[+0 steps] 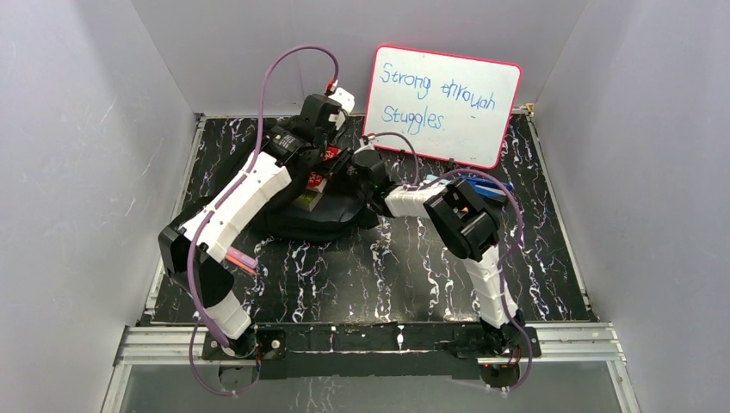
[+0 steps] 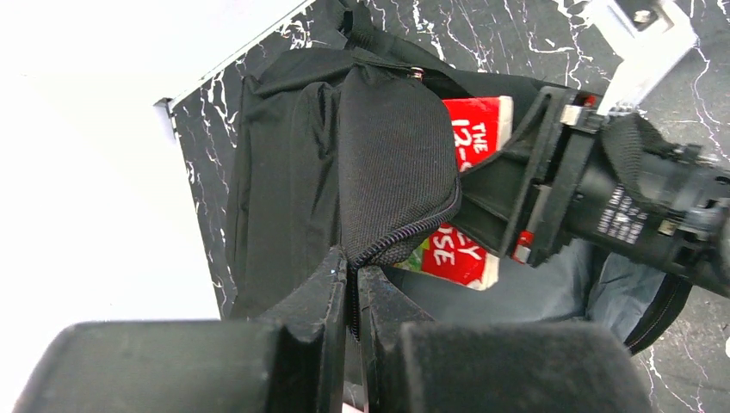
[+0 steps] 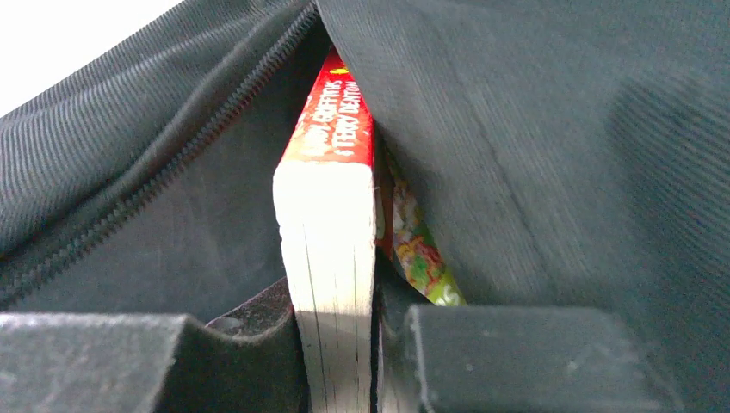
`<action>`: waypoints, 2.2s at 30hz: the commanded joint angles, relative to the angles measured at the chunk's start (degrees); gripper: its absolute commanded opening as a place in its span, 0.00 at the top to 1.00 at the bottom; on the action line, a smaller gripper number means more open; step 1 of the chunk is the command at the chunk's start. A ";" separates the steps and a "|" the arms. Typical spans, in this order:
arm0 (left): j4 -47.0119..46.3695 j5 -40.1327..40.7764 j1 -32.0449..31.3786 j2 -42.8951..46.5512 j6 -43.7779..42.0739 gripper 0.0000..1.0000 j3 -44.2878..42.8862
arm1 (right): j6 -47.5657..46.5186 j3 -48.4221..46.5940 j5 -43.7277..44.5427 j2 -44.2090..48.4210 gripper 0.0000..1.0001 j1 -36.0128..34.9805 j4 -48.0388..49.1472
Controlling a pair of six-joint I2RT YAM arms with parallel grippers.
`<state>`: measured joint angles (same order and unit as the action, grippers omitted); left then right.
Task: Pack the student bag
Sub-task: Place the book in the student bag.
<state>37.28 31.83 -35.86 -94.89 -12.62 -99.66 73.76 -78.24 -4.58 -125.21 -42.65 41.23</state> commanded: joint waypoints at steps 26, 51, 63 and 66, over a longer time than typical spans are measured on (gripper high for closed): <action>3.89 -0.22 -0.79 -0.68 0.65 1.00 -5.25 | 1.75 -7.00 14.03 -6.52 0.40 -5.84 -3.36; 2.99 -2.29 -0.79 2.97 2.86 1.00 1.01 | -14.26 21.52 21.26 22.44 0.18 -5.75 -15.51; -2.89 -13.96 -0.78 11.23 8.65 1.00 10.60 | -32.89 37.91 26.88 54.65 0.18 -5.58 -25.90; -5.08 -18.52 -0.79 12.58 9.84 1.00 13.76 | -34.29 38.27 23.12 57.23 0.18 -5.60 -25.29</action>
<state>35.64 18.83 -36.64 -86.02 -5.30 -88.71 44.49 -41.15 19.57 -70.67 -48.29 17.87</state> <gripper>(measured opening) 0.039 0.822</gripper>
